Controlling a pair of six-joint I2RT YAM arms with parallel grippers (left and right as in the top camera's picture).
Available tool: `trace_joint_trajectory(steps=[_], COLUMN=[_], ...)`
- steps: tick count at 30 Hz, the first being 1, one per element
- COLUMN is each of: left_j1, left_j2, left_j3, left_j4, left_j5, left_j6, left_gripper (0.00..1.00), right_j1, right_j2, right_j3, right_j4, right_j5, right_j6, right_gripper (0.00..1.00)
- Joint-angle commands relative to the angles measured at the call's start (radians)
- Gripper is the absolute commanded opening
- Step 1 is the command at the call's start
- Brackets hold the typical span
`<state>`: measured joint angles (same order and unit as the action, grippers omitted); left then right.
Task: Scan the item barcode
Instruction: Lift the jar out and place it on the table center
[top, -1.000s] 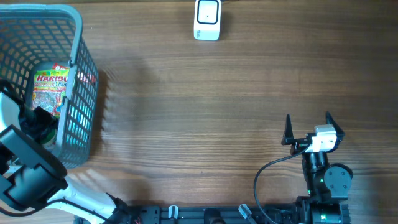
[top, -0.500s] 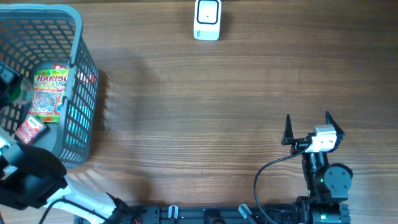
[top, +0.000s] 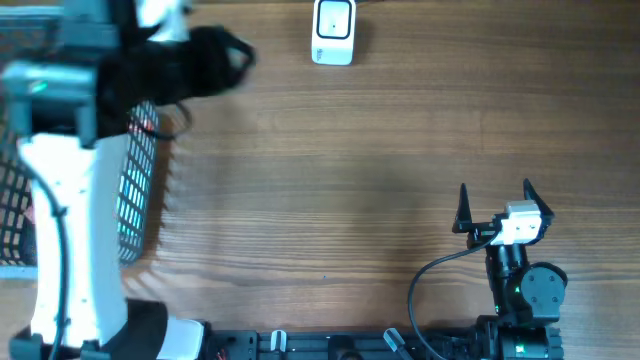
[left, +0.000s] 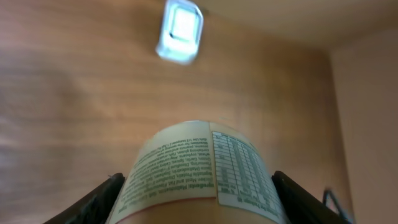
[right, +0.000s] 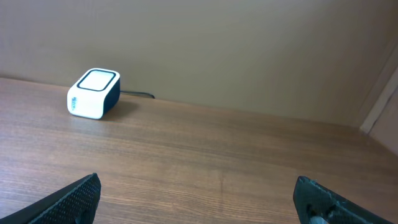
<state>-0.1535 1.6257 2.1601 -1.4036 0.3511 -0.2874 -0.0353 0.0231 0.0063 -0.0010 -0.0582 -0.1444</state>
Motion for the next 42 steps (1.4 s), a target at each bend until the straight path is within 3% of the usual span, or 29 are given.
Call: trace_joint_trajectory(steps=[1, 8, 14, 21, 22, 24, 26, 27, 35, 42], left_j1=[-0.206, -0.468, -0.554, -0.567, -0.568, -0.574, -0.585, -0.591, -0.622, -0.623], left_j2=[0.112, 0.456, 0.721, 0.864, 0.864, 0.864, 0.864, 0.864, 0.816, 0.554], left_j3=[0.017, 0.016, 0.016, 0.013, 0.013, 0.013, 0.013, 0.013, 0.013, 0.013], left_j4=[-0.023, -0.009, 0.097, 0.131, 0.134, 0.164, 0.223, 0.249, 0.178, 0.175], left_j5=[-0.136, -0.249, -0.249, -0.290, -0.281, -0.244, -0.209, -0.193, -0.150, -0.221], left_j6=[-0.075, -0.177, -0.407, -0.970, -1.091, -1.178, -1.191, -1.191, -1.174, -0.916], left_gripper=[0.63, 0.64, 0.64, 0.66, 0.70, 0.72, 0.82, 1.00, 1.00, 1.00], right_j1=[0.006, 0.006, 0.006, 0.006, 0.006, 0.006, 0.006, 0.006, 0.006, 0.006], right_j2=[-0.003, -0.003, -0.003, -0.003, -0.003, -0.003, -0.003, -0.003, -0.003, -0.003], right_j3=[-0.001, -0.001, -0.001, -0.001, -0.001, -0.001, -0.001, -0.001, -0.001, -0.001], right_j4=[0.002, 0.002, 0.002, 0.002, 0.002, 0.002, 0.002, 0.002, 0.002, 0.002], right_j5=[0.013, 0.013, 0.013, 0.013, 0.013, 0.013, 0.013, 0.013, 0.013, 0.013], right_j6=[-0.013, -0.013, -0.013, -0.013, -0.013, -0.013, -0.013, -0.013, -0.013, -0.013], right_gripper=[1.00, 1.00, 1.00, 1.00, 1.00, 1.00, 1.00, 1.00, 1.00, 1.00])
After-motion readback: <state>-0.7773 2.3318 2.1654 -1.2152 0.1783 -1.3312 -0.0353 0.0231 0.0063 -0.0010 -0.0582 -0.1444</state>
